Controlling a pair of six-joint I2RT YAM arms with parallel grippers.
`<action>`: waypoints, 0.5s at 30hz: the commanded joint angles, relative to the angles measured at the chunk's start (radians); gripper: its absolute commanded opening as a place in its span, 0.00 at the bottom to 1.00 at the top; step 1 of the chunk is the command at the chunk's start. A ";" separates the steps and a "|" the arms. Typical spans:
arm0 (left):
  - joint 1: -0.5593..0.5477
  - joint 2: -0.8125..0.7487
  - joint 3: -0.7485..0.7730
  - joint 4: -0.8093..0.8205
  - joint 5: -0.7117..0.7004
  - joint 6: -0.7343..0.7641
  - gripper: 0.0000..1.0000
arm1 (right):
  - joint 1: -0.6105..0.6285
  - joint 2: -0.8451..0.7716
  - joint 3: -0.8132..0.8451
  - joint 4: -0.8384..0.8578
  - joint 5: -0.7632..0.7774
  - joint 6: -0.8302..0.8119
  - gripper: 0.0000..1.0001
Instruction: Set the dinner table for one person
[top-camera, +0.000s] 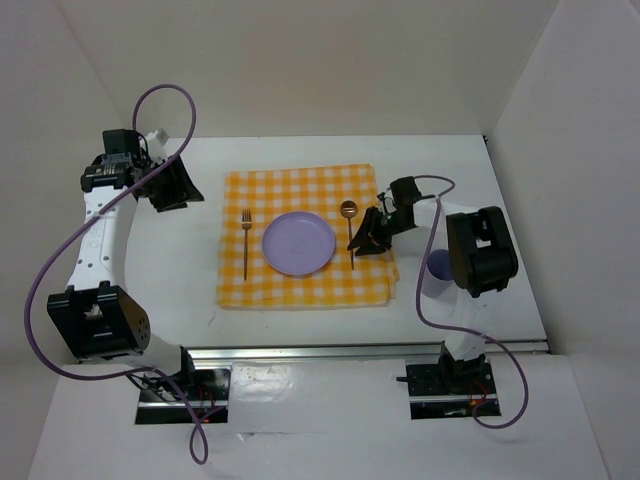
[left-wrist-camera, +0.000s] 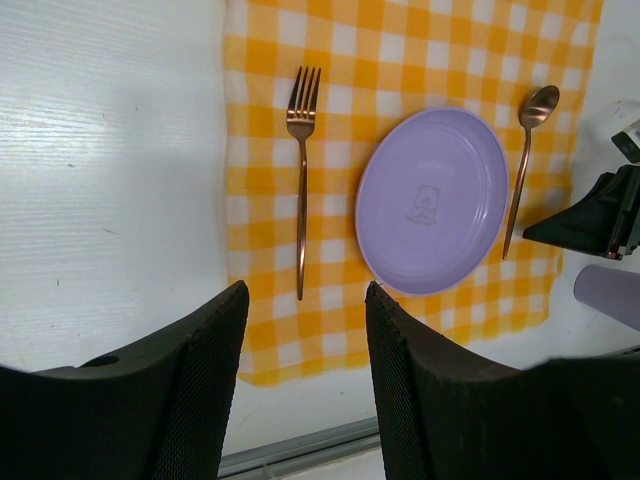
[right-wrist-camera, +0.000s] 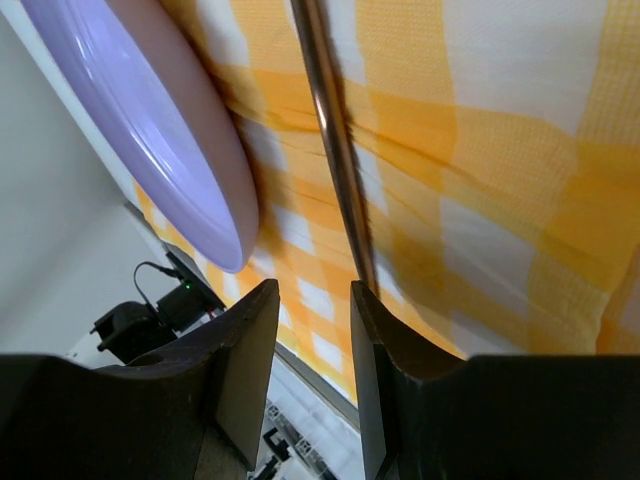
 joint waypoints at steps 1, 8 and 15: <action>0.006 -0.041 -0.006 0.015 0.012 0.024 0.58 | -0.002 -0.080 0.007 -0.041 0.020 -0.017 0.43; 0.006 -0.041 -0.006 0.015 0.012 0.024 0.58 | 0.083 -0.135 0.125 -0.227 0.257 -0.049 0.43; 0.006 -0.041 0.003 0.006 0.002 0.033 0.57 | 0.210 -0.185 0.646 -0.669 0.765 -0.109 0.54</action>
